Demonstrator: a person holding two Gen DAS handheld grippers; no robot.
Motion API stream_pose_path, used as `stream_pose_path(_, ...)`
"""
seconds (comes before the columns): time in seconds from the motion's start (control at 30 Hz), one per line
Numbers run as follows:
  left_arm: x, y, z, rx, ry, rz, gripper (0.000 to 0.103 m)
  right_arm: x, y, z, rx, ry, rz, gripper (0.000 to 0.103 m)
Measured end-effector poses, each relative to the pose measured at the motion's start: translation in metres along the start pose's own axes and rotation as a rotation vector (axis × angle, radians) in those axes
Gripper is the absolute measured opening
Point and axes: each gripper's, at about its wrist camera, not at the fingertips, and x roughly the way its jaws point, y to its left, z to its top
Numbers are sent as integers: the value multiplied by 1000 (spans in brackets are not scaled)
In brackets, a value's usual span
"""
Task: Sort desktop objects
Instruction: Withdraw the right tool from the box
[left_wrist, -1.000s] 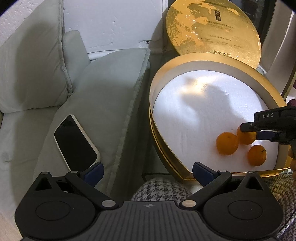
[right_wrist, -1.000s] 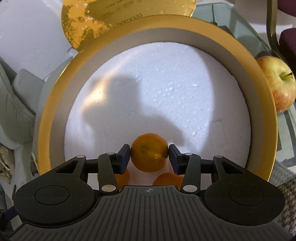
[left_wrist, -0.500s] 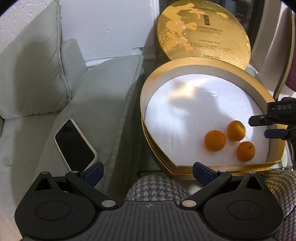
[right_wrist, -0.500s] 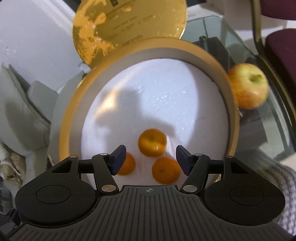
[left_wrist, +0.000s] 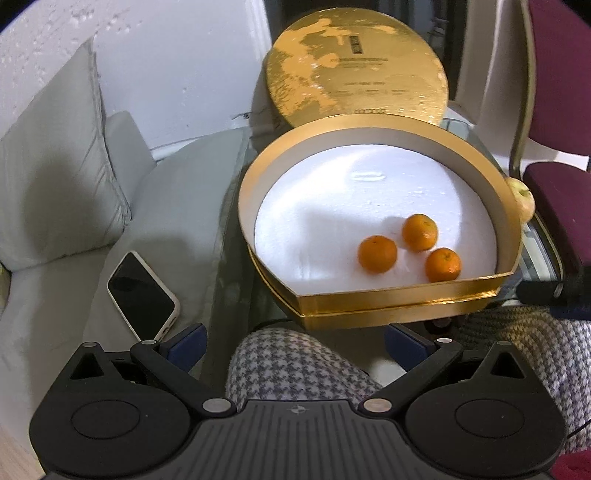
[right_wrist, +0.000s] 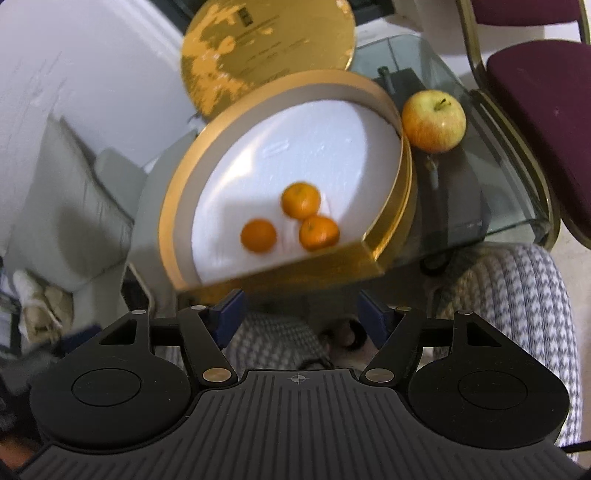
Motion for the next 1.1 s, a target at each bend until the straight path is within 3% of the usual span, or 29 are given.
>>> stream_pose_path(0.57,-37,-43,-3,96,-64,50,102,-40,-40,-14,63,-90,62,72)
stream_pose_path(0.9,-58,-57,28,54,-124,5,102,-113,-24,19,-91,-259,-22,72)
stream_pose_path(0.97,-61,-62,34,55,-133,-2,102,-128,-21,26,-123,-294,-39,77)
stream_pose_path(1.0,-62,-64,34,53,-133,-13,102,-134,-19,28,-137,-308,-47,86)
stream_pose_path(1.1,-59,-69,32,58,-118,-36,102,-136,-17,28,-163,-330,-65,88)
